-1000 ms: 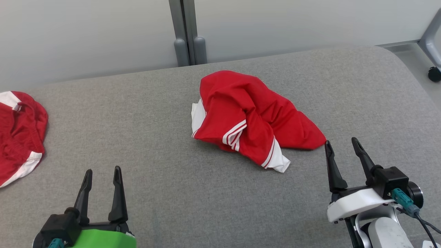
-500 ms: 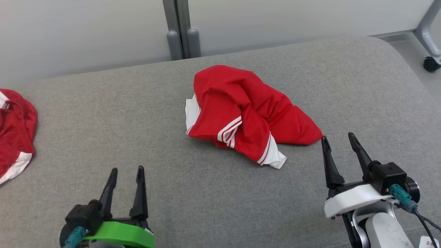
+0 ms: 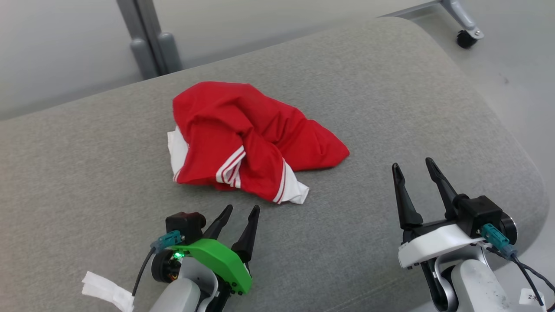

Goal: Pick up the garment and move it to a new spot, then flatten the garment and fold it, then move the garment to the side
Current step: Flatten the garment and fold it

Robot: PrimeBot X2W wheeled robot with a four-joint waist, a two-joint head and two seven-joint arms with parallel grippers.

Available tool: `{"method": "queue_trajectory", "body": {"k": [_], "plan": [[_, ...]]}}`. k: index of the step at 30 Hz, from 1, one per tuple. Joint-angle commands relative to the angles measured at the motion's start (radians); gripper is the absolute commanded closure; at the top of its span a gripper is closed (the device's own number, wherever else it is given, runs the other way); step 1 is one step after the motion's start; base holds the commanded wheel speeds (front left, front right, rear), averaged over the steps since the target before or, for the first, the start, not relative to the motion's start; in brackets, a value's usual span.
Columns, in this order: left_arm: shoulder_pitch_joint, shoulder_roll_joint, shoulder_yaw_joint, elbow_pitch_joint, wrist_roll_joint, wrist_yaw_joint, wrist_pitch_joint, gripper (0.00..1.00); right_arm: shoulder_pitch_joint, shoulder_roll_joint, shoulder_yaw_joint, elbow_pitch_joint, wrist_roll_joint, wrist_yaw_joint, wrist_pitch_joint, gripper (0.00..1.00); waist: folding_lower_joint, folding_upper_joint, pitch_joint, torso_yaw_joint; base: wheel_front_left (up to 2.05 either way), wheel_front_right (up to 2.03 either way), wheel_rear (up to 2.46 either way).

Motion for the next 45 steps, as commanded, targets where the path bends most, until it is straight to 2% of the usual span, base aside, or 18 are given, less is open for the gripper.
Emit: {"method": "queue_trajectory", "body": {"k": [1,4,9,14,19,20,21,29,37,42,45], "plan": [[-0.035,0.007,-0.005,0.025,0.002,0.002,-0.005,0.00,-0.007,-0.001,0.001,-0.002,0.011,-0.001,-0.003,0.00,0.0000,-0.0001,0.041,-0.102,0.00,0.00,0.00],[-0.065,0.006,-0.020,0.084,-0.031,0.015,-0.003,0.00,-0.002,-0.001,0.005,-0.006,0.015,-0.001,-0.003,0.00,0.0000,-0.0001,0.048,-0.136,0.00,0.00,0.00],[-0.118,0.006,-0.043,0.166,-0.058,0.063,-0.016,0.00,0.000,-0.001,0.007,-0.008,0.021,-0.001,-0.003,0.00,0.0000,-0.0001,0.055,-0.166,0.00,0.00,0.00],[-0.156,0.007,-0.058,0.208,-0.104,0.086,-0.034,0.00,-0.006,-0.001,0.013,-0.007,0.022,-0.001,-0.003,0.00,0.0000,-0.0001,0.056,-0.177,0.00,0.00,0.00],[-0.203,0.006,-0.080,0.256,-0.114,0.143,-0.049,0.00,-0.003,-0.001,0.021,-0.010,0.028,-0.001,-0.003,0.00,0.0000,-0.0001,0.056,-0.176,0.00,0.00,0.00],[-0.214,0.006,-0.086,0.264,-0.109,0.149,-0.056,0.90,-0.003,-0.001,0.021,-0.011,0.028,-0.001,-0.003,0.00,0.0000,-0.0001,0.057,-0.174,0.00,0.00,0.00],[-0.220,0.006,-0.092,0.273,-0.109,0.153,-0.058,1.00,-0.002,-0.001,0.021,-0.012,0.028,-0.001,-0.003,0.00,0.0000,-0.0001,0.057,-0.172,0.00,0.00,0.00],[-0.289,0.006,-0.135,0.254,-0.085,0.153,-0.130,1.00,0.007,-0.001,0.001,-0.016,0.028,-0.001,-0.003,0.00,0.0000,-0.0001,0.053,-0.124,0.00,0.00,0.00],[-0.463,0.006,-0.196,0.146,-0.060,0.108,-0.132,1.00,-0.008,-0.001,0.016,-0.008,0.036,-0.001,-0.003,0.00,0.0000,-0.0001,0.035,-0.079,0.00,0.00,0.00],[-0.568,0.006,-0.221,0.068,-0.125,0.091,-0.123,1.00,-0.007,-0.001,0.014,-0.002,0.038,-0.001,-0.003,0.00,0.0000,-0.0001,0.024,-0.071,0.00,0.00,0.00],[-0.564,0.006,-0.226,0.018,-0.179,0.086,-0.115,1.00,0.010,-0.001,-0.003,-0.005,0.035,-0.001,-0.003,0.00,0.0000,-0.0001,0.019,-0.054,0.00,0.00,0.00]]}}
